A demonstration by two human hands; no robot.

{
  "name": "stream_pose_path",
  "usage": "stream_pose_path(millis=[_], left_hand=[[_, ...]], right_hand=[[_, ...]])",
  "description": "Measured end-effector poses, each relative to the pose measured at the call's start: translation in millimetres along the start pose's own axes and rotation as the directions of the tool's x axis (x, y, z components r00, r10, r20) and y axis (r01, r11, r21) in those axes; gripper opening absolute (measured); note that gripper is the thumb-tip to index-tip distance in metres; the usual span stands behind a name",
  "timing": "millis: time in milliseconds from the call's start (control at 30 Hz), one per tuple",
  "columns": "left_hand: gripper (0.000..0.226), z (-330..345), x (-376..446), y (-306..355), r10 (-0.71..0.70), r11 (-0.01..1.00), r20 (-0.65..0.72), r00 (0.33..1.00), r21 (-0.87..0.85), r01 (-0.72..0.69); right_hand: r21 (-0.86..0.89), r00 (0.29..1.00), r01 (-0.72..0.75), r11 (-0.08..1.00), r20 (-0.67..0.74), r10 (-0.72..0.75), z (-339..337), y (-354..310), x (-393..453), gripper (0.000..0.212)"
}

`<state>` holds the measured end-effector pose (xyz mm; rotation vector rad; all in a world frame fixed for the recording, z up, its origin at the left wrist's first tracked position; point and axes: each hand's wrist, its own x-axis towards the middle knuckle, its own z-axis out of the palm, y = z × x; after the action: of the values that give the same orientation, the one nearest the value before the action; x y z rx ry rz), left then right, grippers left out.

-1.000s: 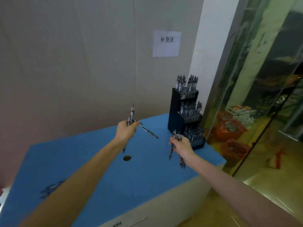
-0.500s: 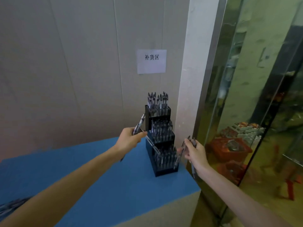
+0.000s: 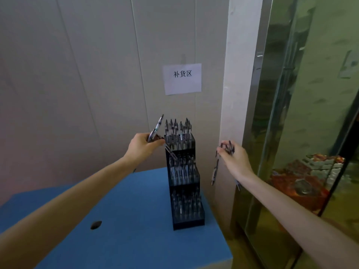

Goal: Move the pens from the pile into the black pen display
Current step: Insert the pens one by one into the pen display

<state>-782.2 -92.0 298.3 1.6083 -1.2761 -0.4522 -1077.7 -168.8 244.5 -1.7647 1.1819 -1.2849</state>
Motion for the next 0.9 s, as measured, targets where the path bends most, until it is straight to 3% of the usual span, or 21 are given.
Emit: stream_pose_path(millis=[200,267,500,900], left_hand=[[0.008,16,55,-4,0.065,0.994,-0.082,0.994,-0.087,-0.072],[0.019,21,69,-5,0.084,0.992,-0.098,0.992,-0.086,-0.093],[0.015,33,106,-28,0.204,0.942,-0.145,0.968,0.298,-0.154],[0.018,67,102,-79,0.28,0.777,-0.027,0.96,0.594,-0.209]], right_hand=[[-0.032,0.989,0.121,0.992,-0.079,-0.123,8,13,70,0.026],[-0.064,0.982,0.162,0.985,-0.083,-0.167,13,14,95,0.028],[-0.229,0.905,0.424,0.876,0.079,-0.418,46,28,155,0.03],[-0.234,0.75,0.636,0.736,0.411,-0.518,87,96,152,0.033]])
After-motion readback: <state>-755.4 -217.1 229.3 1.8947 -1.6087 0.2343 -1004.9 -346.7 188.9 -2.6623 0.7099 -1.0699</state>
